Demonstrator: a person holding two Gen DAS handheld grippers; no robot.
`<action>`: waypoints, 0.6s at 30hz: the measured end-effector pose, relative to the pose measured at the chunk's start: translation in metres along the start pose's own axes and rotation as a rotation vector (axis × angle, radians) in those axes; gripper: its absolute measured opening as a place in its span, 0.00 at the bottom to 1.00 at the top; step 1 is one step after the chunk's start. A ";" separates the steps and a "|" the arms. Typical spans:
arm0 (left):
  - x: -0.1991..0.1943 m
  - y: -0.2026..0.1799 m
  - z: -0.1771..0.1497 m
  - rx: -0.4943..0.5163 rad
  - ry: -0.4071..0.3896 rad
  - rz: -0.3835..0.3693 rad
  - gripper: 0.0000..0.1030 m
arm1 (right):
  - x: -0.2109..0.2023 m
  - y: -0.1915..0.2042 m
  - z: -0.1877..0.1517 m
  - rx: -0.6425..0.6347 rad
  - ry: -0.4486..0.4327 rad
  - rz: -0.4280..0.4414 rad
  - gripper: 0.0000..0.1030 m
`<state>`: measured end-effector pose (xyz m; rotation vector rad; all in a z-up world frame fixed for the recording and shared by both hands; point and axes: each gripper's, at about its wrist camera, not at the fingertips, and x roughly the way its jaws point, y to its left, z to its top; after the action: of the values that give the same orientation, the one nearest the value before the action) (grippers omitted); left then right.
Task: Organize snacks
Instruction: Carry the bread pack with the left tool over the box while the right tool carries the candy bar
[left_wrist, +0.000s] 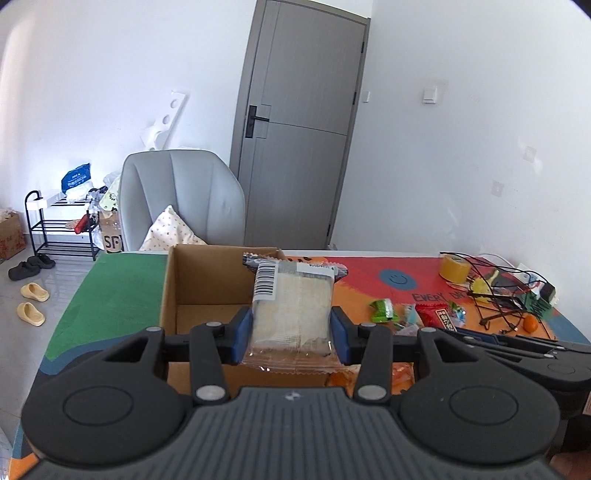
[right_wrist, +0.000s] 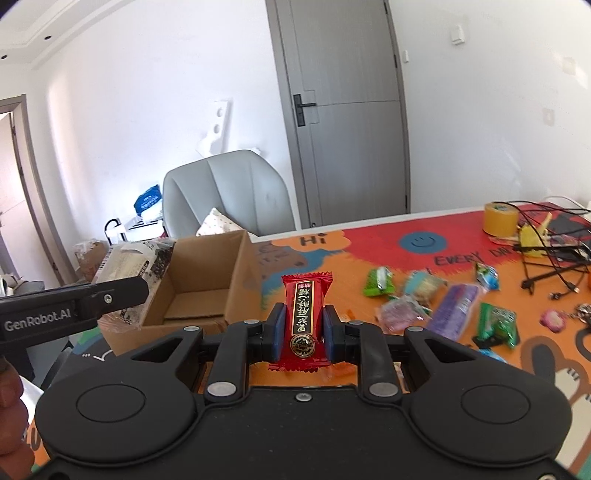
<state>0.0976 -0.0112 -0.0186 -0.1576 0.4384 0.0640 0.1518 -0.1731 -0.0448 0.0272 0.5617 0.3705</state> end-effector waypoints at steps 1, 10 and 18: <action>0.002 0.002 0.001 -0.004 -0.001 0.005 0.43 | 0.001 0.002 0.002 -0.004 -0.003 0.004 0.22; 0.023 0.027 0.011 -0.038 -0.004 0.059 0.43 | 0.019 0.017 0.016 -0.015 -0.021 0.050 0.22; 0.051 0.049 0.016 -0.090 0.029 0.097 0.43 | 0.046 0.028 0.025 -0.013 -0.009 0.085 0.22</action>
<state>0.1452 0.0414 -0.0331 -0.2259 0.4724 0.1774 0.1917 -0.1294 -0.0438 0.0403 0.5500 0.4564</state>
